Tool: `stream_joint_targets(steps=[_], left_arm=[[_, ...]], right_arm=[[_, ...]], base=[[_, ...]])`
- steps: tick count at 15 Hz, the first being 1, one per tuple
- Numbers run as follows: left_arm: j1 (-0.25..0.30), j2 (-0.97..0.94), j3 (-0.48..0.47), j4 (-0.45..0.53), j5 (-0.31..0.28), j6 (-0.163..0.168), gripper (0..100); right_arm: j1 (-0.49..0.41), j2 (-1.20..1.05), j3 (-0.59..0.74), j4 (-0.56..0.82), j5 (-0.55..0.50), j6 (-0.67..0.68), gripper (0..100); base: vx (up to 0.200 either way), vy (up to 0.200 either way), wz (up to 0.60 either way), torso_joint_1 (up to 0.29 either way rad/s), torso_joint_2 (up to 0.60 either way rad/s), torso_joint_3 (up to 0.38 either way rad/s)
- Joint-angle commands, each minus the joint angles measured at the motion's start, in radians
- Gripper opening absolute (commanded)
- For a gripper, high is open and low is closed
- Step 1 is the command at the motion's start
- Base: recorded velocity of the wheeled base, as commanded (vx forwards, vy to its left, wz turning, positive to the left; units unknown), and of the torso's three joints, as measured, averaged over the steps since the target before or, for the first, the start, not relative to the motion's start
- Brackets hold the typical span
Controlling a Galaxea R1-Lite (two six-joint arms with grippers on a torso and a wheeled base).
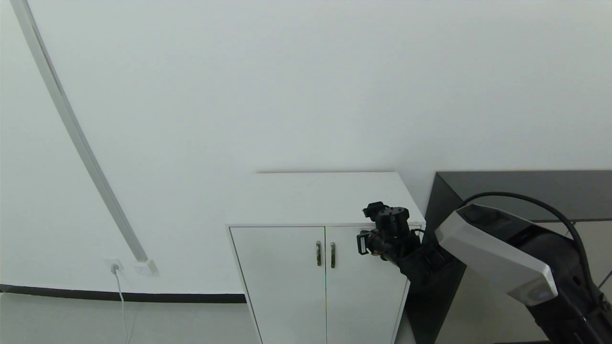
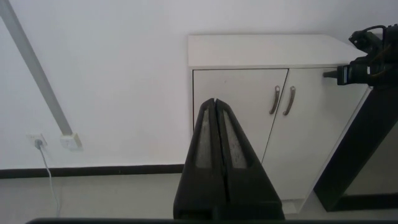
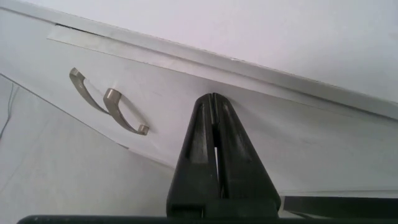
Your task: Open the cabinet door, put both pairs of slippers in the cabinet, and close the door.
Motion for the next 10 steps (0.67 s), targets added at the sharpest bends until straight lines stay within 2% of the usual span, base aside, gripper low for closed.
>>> stream_joint_targets(steps=[1,10], left_arm=[[0.0,0.001,0.0,0.0,-0.001,0.0,0],[0.0,0.001,0.0,0.0,0.0,0.0,0]], right_arm=[[0.0,0.002,-0.007,0.0,0.0,0.0,0],[0.002,0.026,-0.024,-0.002,-0.005,-0.003,0]], base=[[0.0,0.0,0.0,0.0,0.0,0.0],[0.0,0.0,0.0,0.0,0.0,0.0]])
